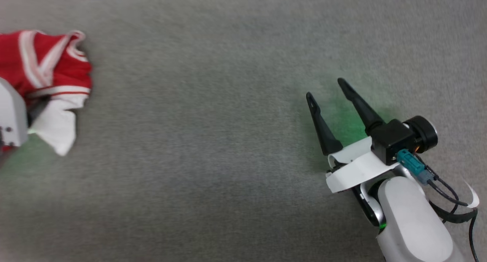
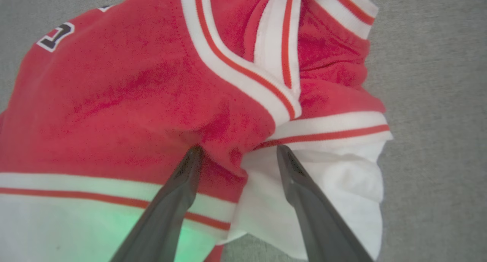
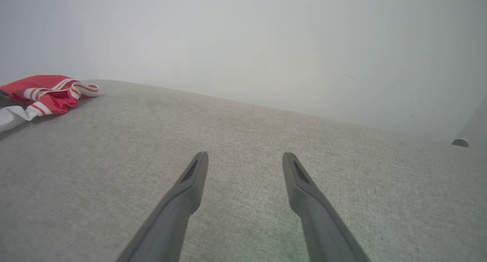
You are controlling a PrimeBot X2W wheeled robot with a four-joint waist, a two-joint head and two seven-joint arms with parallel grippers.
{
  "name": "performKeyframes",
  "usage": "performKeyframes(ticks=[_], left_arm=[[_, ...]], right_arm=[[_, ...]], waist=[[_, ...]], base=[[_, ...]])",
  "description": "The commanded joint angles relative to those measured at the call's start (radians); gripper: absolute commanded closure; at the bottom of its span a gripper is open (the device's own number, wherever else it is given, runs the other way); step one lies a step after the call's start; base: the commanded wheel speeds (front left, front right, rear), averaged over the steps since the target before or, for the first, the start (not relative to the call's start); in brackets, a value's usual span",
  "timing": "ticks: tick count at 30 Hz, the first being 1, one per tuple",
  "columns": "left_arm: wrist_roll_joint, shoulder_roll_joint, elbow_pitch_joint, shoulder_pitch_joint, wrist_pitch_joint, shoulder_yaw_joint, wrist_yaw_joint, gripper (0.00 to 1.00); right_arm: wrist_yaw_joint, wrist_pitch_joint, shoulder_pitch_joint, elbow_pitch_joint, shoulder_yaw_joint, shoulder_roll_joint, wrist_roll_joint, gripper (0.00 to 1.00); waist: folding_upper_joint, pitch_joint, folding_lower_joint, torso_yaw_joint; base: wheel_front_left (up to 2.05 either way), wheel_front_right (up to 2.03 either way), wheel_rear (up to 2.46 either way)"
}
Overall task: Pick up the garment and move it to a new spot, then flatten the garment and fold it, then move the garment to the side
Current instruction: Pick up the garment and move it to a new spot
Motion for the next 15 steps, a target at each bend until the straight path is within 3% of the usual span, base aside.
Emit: performKeyframes(ticks=[1, 12, 13, 15], left_arm=[[-0.012, 0.014, 0.01, -0.021, -0.014, -0.016, 0.001, 0.0], [-0.121, -0.022, 0.097, -0.044, -0.016, -0.164, 0.003, 0.0], [-0.131, -0.022, 0.097, -0.044, -0.011, -0.177, 0.003, 0.07], [-0.149, -0.025, 0.097, -0.043, -0.002, -0.201, 0.003, 0.89]], right_arm=[[-0.001, 0.0, -0.014, -0.014, -0.006, 0.003, -0.006, 0.0], [-0.001, 0.037, -0.016, -0.103, -0.012, 0.005, -0.016, 0.0], [-0.001, 0.038, -0.016, -0.107, -0.008, 0.005, -0.015, 0.0], [-0.001, 0.041, -0.017, -0.113, -0.003, 0.004, -0.014, 0.0]], waist=[[0.0, 0.087, 0.0, -0.067], [0.0, 0.143, 0.0, -0.066], [0.0, 0.144, 0.0, -0.065], [0.0, 0.143, 0.0, -0.064]], base=[[0.0, 0.0, 0.0], [0.0, 0.0, 0.0], [0.0, 0.0, 0.0], [0.0, 0.0, 0.0]])
